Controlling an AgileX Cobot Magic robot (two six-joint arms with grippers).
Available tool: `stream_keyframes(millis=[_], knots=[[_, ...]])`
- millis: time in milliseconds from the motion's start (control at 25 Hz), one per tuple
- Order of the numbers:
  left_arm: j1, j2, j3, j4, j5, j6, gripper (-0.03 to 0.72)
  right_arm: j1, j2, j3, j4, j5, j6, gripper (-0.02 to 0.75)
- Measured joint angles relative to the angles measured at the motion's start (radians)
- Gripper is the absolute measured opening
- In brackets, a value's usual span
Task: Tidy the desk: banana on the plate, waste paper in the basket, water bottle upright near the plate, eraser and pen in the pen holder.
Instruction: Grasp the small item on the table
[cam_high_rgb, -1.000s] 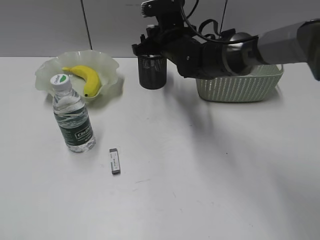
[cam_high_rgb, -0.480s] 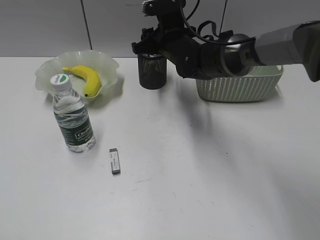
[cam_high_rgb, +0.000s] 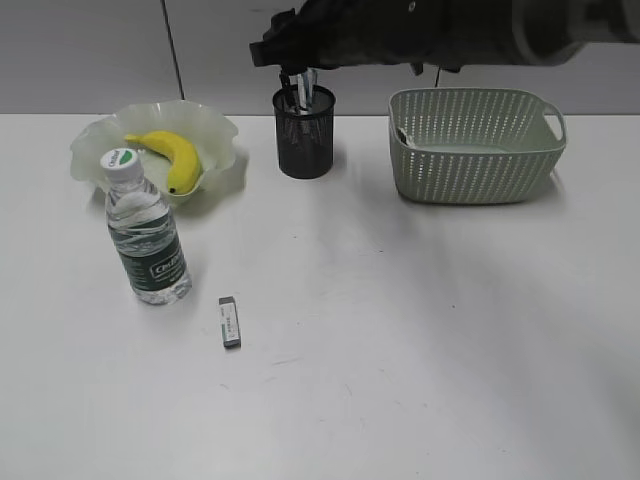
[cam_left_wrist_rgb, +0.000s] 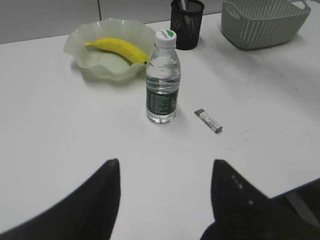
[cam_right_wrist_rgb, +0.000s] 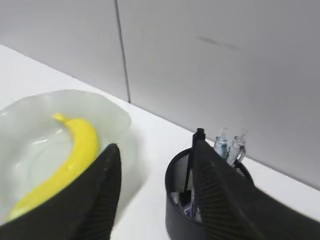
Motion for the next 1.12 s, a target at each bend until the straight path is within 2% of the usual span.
stream_keyframes(millis=[240, 320, 560, 720, 840, 1120], knots=[[0.0, 0.0, 0.0, 0.0, 0.0, 0.0, 0.435, 0.0, -0.13, 0.0, -0.012, 0.332, 0.024, 0.382], [0.0, 0.0, 0.0, 0.0, 0.0, 0.0, 0.435, 0.0, -0.173, 0.0, -0.05, 0.46, 0.075, 0.388], [0.0, 0.0, 0.0, 0.0, 0.0, 0.0, 0.435, 0.0, -0.281, 0.0, -0.377, 0.849, 0.37, 0.411], [0.0, 0.0, 0.0, 0.0, 0.0, 0.0, 0.435, 0.0, -0.334, 0.013, -0.459, 1.111, 0.405, 0.413], [0.0, 0.0, 0.0, 0.0, 0.0, 0.0, 0.435, 0.0, -0.406, 0.096, -0.482, 1.195, 0.408, 0.413], [0.0, 0.0, 0.0, 0.0, 0.0, 0.0, 0.435, 0.0, -0.692, 0.453, -0.492, 1.198, 0.409, 0.413]])
